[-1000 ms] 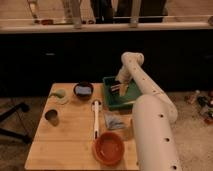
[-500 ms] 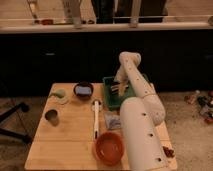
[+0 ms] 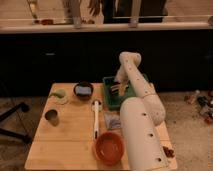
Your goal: Place eraser in table surface
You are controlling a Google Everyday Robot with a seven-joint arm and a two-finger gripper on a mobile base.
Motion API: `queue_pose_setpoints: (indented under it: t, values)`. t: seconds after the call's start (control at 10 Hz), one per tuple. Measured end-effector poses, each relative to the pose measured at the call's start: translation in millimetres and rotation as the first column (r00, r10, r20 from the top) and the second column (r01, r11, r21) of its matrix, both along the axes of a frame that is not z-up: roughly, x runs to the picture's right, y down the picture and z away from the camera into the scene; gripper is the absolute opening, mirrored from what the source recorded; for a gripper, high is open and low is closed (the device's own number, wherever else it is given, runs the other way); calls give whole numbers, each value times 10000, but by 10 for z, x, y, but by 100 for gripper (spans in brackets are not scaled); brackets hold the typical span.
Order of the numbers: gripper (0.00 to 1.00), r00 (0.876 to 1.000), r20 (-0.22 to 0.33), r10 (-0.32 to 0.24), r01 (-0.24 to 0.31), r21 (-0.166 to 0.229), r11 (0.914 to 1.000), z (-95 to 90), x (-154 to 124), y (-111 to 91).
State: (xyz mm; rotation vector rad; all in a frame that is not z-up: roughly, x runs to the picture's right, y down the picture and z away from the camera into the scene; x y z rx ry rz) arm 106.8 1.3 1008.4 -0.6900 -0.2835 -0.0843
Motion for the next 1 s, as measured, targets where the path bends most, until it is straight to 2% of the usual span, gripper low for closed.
queue_pose_setpoints:
  t: [0.3, 0.7, 1.0]
  values:
    - [80, 10000, -3, 6, -6, 2, 10000, -2, 4, -1]
    - [80, 9927, -585, 1051, -1046, 116, 9944, 49, 271, -22]
    - [80, 9853, -774, 1523, -1519, 111, 9883, 180, 184, 33]
